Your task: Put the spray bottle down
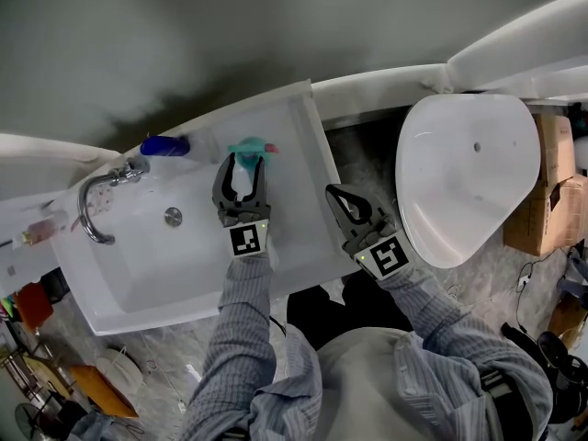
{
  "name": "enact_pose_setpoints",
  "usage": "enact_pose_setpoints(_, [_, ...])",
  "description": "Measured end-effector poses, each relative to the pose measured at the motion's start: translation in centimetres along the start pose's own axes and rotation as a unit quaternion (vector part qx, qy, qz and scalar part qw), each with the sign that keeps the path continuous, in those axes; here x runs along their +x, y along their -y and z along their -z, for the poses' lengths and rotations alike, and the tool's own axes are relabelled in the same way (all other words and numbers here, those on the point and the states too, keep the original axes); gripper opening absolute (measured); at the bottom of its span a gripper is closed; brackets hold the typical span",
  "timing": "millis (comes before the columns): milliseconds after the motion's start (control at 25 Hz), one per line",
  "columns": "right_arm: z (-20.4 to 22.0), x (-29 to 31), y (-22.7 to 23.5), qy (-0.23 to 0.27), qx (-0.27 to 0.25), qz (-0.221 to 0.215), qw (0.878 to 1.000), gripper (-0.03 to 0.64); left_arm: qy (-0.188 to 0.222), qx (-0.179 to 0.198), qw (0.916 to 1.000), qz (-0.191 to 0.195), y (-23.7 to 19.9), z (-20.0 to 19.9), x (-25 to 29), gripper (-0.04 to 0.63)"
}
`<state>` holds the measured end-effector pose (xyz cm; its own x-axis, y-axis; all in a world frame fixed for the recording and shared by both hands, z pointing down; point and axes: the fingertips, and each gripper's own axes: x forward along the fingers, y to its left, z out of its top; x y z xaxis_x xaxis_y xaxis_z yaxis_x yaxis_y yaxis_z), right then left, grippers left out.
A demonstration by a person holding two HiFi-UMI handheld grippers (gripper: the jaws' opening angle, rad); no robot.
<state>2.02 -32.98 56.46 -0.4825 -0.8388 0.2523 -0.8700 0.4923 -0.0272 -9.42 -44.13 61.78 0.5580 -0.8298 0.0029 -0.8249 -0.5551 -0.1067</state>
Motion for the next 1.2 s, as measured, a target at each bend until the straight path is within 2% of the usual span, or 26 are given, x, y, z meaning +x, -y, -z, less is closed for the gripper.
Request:
enact_pose_setpoints(120, [-0.5, -0.6, -0.4, 0.005, -0.002, 0.0, 1.0, 0.015, 0.0, 0.002, 1.0, -0.001, 0.3, -0.8, -0.9, 0.198])
enact_pose_setpoints(200, [-1.1, -1.0, -0.6, 0.01, 0.002, 0.001, 1.0, 0.015, 0.003, 0.001, 1.0, -0.002, 0.5, -1.7, -1.7, 0.169])
enact_pose_setpoints(280, [-1.8, -1.5, -1.0, 0.017, 0.003, 0.001, 1.0, 0.015, 0.004, -0.003, 1.0, -0.006, 0.6, -2.9, -2.7, 0.104])
enact_pose_setpoints(480, [-4.4, -3.0, -2.0, 0.037, -0.001, -0.005, 0.999, 0.015, 0.001, -0.006, 0.9998, -0.019, 0.9, -6.7, -5.9, 0.054])
enact_pose_setpoints(640, [-6.8, -4.7, -2.6, 0.071, -0.018, -0.008, 0.997, 0.015, 0.0, 0.003, 0.9997, -0.025, 0.9, -10.1, -8.5, 0.035])
enact_pose_setpoints(840, [-8.4, -6.7, -3.7, 0.081, -0.004, -0.015, 0.997, 0.015, -0.004, 0.014, 0.9996, -0.026, 1.5, -13.5, -11.4, 0.026])
enact_pose_setpoints(1000, [-9.4, -8.2, -4.4, 0.087, 0.024, -0.016, 0.996, 0.015, 0.026, 0.015, 0.9992, -0.027, 2.3, -16.8, -13.7, 0.012])
enact_pose_setpoints(1080, [-10.2, -8.8, -4.8, 0.093, 0.028, -0.016, 0.995, 0.015, 0.031, 0.009, 0.9992, -0.022, 2.9, -18.3, -14.7, 0.012])
enact_pose_setpoints(1200, [-10.9, -9.4, -5.1, 0.1, 0.032, -0.017, 0.994, 0.015, 0.018, -0.017, 0.9996, -0.015, 3.9, -19.0, -15.6, 0.009])
